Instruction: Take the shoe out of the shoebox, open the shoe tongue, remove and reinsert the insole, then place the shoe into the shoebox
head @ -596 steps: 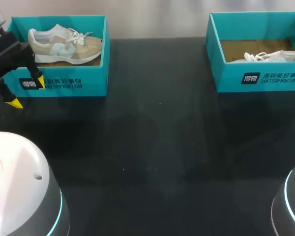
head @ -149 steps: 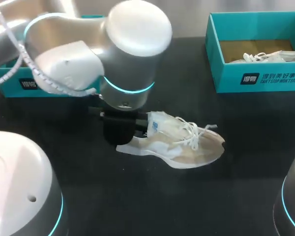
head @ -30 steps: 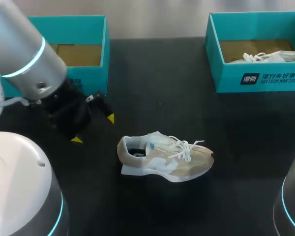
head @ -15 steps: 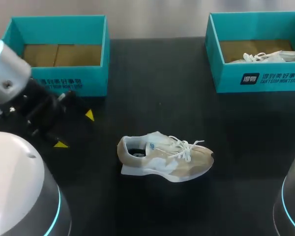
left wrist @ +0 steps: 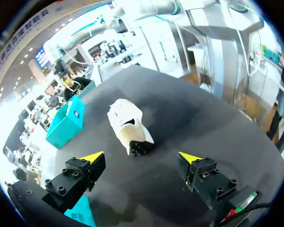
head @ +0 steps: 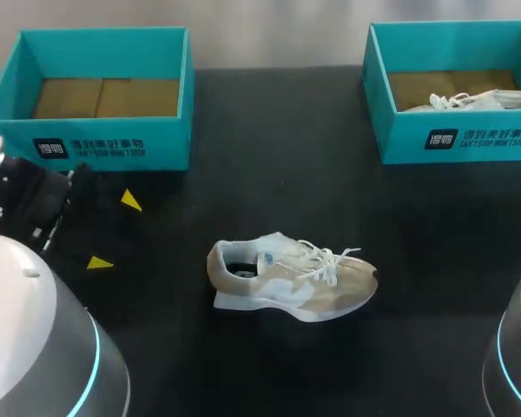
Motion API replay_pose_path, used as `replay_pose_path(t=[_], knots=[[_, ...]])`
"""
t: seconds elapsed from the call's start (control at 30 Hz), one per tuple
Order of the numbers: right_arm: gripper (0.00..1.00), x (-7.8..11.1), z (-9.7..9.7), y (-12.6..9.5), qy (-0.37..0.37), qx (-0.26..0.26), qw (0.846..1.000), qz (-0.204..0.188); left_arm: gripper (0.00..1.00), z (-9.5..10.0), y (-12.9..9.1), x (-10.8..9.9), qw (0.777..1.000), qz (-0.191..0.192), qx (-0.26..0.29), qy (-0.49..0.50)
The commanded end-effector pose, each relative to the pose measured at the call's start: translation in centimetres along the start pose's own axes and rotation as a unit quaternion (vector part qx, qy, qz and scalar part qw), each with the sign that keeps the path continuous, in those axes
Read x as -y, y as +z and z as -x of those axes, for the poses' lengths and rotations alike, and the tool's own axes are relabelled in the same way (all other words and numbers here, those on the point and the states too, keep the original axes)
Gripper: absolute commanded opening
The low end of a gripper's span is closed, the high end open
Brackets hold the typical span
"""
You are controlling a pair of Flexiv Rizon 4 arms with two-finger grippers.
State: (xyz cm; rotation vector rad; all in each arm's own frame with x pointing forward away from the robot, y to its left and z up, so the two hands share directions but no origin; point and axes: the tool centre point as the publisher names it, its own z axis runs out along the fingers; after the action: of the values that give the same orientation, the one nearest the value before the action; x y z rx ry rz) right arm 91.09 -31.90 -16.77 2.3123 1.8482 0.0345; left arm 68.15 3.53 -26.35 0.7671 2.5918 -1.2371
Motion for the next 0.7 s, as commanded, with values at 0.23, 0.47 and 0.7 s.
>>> replay_pose_path(t=[0.23, 0.47, 0.7], knots=[[1.0, 0.0, -0.1, 0.0, 0.001, 0.001, 1.0, 0.0, 1.0, -0.3, 0.7, -3.9, 0.979, -0.158, 0.06, -0.117], [1.0, 0.0, -0.1, 0.0, 0.001, 0.001, 1.0, 0.0, 1.0, -1.6, 2.6, -5.8, 0.962, -0.211, 0.078, -0.157], [1.0, 0.0, -0.1, 0.0, 0.001, 0.001, 1.0, 0.0, 1.0, -2.0, 4.0, -6.9, 0.948, -0.24, 0.081, -0.195]])
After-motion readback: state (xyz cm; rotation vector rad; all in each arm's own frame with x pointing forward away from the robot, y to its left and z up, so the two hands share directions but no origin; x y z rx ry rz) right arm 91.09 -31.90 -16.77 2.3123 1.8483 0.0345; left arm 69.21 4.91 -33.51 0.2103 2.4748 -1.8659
